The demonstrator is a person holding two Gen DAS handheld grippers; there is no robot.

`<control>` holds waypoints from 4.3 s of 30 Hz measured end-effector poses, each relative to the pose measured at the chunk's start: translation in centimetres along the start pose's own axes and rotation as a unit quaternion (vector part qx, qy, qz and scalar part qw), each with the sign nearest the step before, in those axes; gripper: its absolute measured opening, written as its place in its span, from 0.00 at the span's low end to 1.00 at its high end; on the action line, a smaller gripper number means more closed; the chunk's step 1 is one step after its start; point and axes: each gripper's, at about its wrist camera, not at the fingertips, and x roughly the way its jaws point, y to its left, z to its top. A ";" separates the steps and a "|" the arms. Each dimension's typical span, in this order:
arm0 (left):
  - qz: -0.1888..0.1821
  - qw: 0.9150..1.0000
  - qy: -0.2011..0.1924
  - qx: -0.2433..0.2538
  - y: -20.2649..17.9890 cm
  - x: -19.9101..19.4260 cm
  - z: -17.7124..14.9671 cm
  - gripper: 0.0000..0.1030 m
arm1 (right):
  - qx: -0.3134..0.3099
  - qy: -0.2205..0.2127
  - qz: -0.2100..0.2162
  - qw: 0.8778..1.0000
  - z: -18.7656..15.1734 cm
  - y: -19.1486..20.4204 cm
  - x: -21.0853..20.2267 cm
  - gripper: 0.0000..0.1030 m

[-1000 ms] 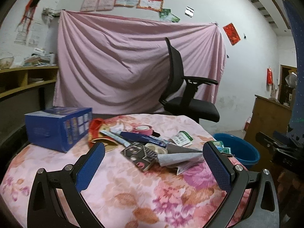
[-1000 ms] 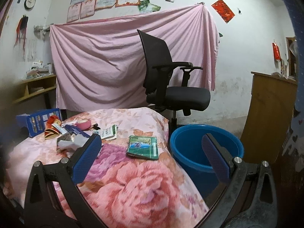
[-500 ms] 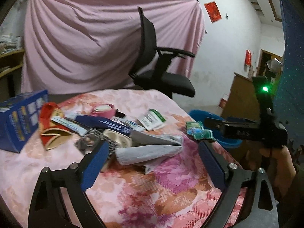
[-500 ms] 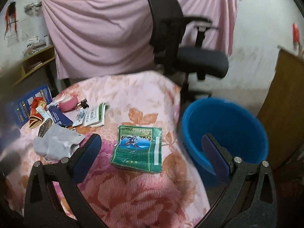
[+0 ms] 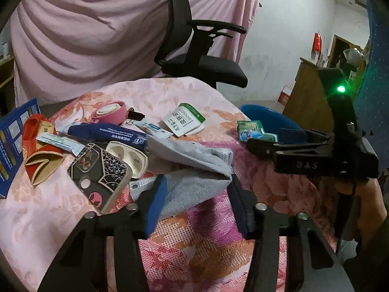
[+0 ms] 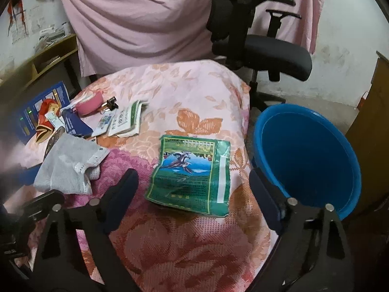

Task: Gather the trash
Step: 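Close left gripper on grey cloth while right gripper closes on green packet, then carry both items over the blue basin and open both grippers, then move both open grippers back over the items on the bed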

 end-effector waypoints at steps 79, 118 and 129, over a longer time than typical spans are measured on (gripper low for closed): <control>0.047 0.982 -0.178 -0.053 -5.8 2.2 9.8 0.96 | 0.128 -0.299 -0.017 0.945 -0.4 -11.5 -10.0 1.00; 0.189 0.969 -0.085 -0.136 7.4 -4.4 -2.0 0.98 | -0.035 -0.158 0.044 0.986 3.1 4.1 -4.5 1.00; 0.140 0.975 0.014 -0.170 9.3 0.0 -0.8 0.97 | -0.089 -0.072 0.012 0.993 3.3 7.0 0.4 0.99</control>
